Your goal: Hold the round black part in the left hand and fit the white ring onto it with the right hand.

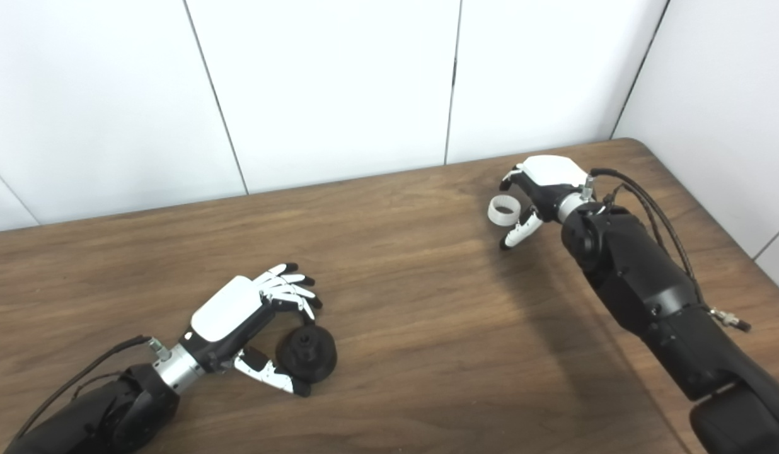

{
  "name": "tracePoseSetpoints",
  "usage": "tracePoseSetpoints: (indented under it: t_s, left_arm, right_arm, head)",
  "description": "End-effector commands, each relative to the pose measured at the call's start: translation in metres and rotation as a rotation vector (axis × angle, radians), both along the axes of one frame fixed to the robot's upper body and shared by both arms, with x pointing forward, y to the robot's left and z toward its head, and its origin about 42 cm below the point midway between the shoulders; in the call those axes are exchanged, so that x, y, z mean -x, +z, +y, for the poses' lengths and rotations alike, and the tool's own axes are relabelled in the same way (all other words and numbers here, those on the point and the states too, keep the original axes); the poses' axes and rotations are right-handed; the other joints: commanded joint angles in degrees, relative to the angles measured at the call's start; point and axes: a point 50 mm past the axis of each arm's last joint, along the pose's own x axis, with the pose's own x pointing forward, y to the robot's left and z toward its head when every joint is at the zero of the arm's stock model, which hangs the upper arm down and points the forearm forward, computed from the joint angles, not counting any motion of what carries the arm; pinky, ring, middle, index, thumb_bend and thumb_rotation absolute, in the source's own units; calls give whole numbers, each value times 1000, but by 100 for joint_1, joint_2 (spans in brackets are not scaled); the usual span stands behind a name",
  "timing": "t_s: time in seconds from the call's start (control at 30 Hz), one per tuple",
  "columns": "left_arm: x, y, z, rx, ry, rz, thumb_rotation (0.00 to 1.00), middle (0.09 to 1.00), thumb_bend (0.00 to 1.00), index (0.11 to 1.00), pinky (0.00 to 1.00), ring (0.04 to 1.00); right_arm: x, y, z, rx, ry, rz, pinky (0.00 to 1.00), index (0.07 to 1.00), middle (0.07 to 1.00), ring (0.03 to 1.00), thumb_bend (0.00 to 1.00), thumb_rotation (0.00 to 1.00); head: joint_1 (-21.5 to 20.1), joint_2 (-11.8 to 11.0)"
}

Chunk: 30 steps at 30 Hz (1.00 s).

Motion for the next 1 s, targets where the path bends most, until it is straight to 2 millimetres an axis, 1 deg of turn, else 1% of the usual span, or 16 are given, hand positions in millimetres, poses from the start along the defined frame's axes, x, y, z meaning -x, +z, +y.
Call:
tracePoseSetpoints:
  t_s: [0.0, 0.17, 0.27, 0.43, 0.77, 0.97]
  left_arm:
    - [7, -9, 10, -94, -30, 16, 51, 713, 524, 483, 953, 855]
    - [7, -7, 10, -90, -34, 12, 50, 711, 523, 483, 944, 852]
    - [7, -6, 10, -89, -33, 15, 50, 712, 523, 483, 945, 850]
    - [7, -6, 8, -92, -36, 17, 50, 714, 523, 483, 944, 851]
    - [10, -5, 7, -81, -39, 20, 51, 715, 523, 483, 949, 852]
    - [11, -5, 8, -85, -42, 21, 50, 716, 523, 483, 945, 854]
  right_arm:
    - [-9, 24, 2, 17, 5, -61, 1000, 796, 955, 1000, 750, 282]
    - [-10, 29, -5, 5, -23, -46, 1000, 799, 961, 1000, 728, 287]
    - [-11, 33, -7, 3, -44, -11, 1000, 810, 975, 1000, 712, 319]
    - [-14, 36, -11, 5, -58, 15, 1000, 810, 975, 1000, 718, 339]
    - [-16, 34, -7, 2, -63, 48, 1000, 806, 983, 1000, 701, 334]
    - [-19, 32, -5, -10, -60, 47, 1000, 798, 977, 1000, 699, 312]
  head:
    - [-1, 4]
    - [-34, 39]
    - [-34, 39]
    - [-46, 20]
    - [-41, 26]
    - [-20, 28]
